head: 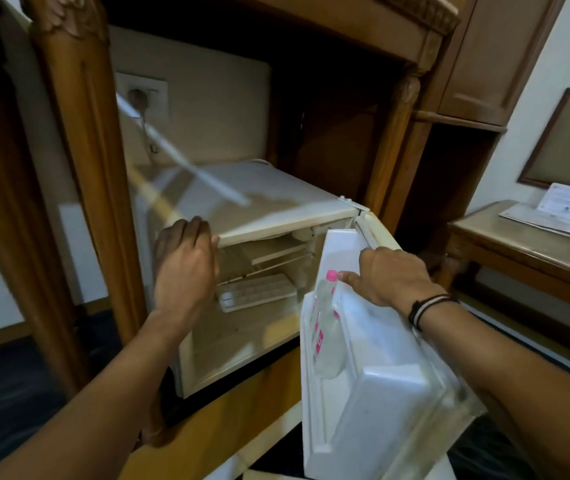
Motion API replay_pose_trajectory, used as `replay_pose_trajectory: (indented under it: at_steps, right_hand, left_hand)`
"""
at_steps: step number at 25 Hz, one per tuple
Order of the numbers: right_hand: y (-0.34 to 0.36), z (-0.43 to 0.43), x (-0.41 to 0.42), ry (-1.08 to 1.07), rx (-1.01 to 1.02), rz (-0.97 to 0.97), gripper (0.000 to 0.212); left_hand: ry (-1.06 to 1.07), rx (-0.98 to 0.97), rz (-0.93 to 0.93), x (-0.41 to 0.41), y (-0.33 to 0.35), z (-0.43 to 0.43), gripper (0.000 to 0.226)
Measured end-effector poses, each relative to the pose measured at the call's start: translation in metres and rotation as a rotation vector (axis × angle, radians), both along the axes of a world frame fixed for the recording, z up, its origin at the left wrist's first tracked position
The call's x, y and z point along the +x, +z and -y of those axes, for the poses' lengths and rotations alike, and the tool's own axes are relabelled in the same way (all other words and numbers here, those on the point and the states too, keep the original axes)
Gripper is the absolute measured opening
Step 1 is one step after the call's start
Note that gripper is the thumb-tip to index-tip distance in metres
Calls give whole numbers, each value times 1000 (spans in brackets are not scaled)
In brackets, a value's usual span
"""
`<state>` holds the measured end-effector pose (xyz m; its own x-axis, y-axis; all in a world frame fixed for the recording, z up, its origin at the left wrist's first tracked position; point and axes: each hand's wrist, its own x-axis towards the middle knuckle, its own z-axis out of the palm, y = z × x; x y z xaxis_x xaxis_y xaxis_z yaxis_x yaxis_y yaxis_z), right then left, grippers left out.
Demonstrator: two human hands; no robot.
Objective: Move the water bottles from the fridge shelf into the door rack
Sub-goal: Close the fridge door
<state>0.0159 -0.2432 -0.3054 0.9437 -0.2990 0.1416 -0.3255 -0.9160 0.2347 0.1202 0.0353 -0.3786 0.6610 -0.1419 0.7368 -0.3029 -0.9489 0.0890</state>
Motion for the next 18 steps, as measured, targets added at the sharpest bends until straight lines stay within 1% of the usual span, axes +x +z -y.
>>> replay_pose_trajectory:
  at_steps: [2,4,7,10,12,14,16,18]
  right_hand:
    - [9,-6,8,52,99,-11,57]
    - [13,-9,14,116,164,1,54]
    - [18,-8,25,230,256,32,48]
    - [12,-8,35,391,278,90,50]
    - [-4,-17,41,489,243,182,54]
    - [-22,-32,52,545,279,256,58]
    - [-30,-43,72,547,366,286,59]
    - [-34,-51,95,555,352,319,58]
  left_hand:
    - [6,29,-46,-7,13,1,32]
    - [-12,-8,-117,-14,28,4,33]
    - [-15,-79,-316,-12,47,2,40]
    - [-46,-102,-569,-9,67,-2,40]
    - [-62,-83,-673,-7,80,-3,37]
    - [-65,-103,-773,-8,87,-3,41]
    - [-57,-137,-827,-5,92,-4,49]
    - [-58,-109,-841,-5,92,-4,54]
